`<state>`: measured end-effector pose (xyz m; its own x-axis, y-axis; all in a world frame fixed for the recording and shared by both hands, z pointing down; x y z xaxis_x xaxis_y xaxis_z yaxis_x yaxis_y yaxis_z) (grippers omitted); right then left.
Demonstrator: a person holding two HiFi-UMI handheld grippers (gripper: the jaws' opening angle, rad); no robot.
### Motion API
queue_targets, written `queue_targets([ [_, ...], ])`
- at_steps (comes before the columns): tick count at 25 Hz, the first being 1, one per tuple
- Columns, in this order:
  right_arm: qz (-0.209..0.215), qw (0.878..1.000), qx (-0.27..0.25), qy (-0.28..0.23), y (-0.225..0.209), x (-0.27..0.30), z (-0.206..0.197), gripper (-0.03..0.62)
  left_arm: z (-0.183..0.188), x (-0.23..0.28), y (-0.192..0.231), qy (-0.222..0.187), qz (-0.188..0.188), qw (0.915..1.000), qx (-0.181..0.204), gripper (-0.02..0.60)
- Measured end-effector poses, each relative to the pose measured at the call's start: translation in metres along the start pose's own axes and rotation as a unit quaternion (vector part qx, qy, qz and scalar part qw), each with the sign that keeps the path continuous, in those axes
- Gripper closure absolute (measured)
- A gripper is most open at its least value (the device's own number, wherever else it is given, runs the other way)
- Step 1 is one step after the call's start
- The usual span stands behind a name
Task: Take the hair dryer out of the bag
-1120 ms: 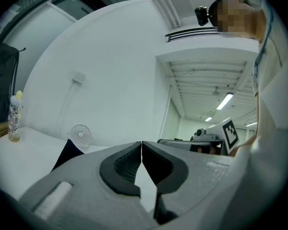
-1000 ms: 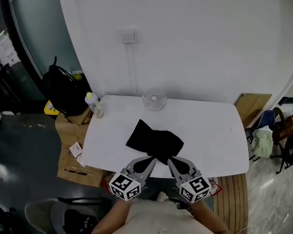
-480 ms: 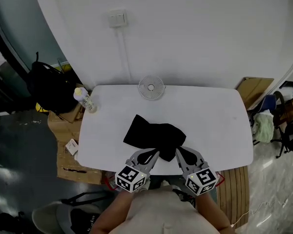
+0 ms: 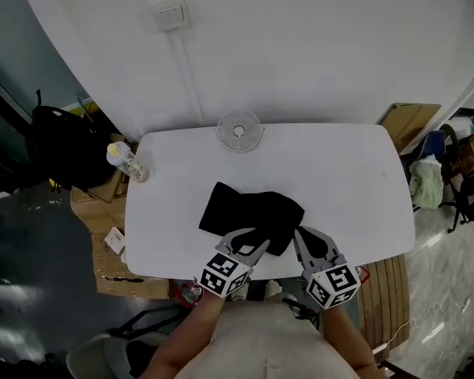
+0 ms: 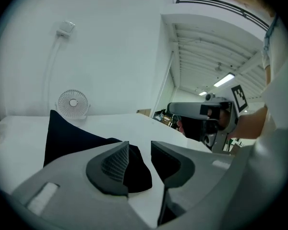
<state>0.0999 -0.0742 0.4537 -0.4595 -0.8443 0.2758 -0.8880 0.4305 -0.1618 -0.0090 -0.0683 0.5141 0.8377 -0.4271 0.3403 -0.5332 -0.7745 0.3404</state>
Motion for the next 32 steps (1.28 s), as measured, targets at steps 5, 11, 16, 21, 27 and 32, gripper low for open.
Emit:
queue_targets([
  [5,-0.006,1.000,0.002,0.004,0.001,0.008,-0.002,0.576,-0.011,0.013,0.015,0.034,0.007,0.9993,-0.015,0.385],
  [11,-0.015,1.000,0.005,0.008,-0.002,0.012,-0.006,0.576,-0.022,0.025,0.033,0.059,0.025,0.9972,-0.040,0.314],
  [16,-0.021,1.000,0.005,0.015,-0.004,0.013,-0.011,0.576,-0.036,0.036,0.056,0.084,0.056,0.9922,-0.074,0.267],
  [21,-0.026,0.999,0.007,0.023,-0.007,0.015,-0.016,0.576,-0.036,0.044,0.071,0.096,0.078,0.9899,-0.069,0.264],
  [27,-0.030,0.999,0.005,0.033,-0.009,0.020,-0.021,0.576,-0.036,0.059,0.086,0.104,0.090,0.9881,-0.068,0.264],
  [32,-0.034,0.999,0.005,0.039,-0.013,0.025,-0.024,0.576,-0.025,0.054,0.106,0.098,0.122,0.9858,-0.062,0.483],
])
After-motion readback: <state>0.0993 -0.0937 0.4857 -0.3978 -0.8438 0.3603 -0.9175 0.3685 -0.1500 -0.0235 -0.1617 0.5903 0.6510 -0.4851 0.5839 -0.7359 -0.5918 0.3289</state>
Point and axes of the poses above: the fingertips, and each gripper's own axes: x forward along the fingers, y to its left, z out of its top, the point moved 3 cm from there along -x, backward along the fingers, and after that the axes turned 11 degrees about -z, right-handed, at the moved point
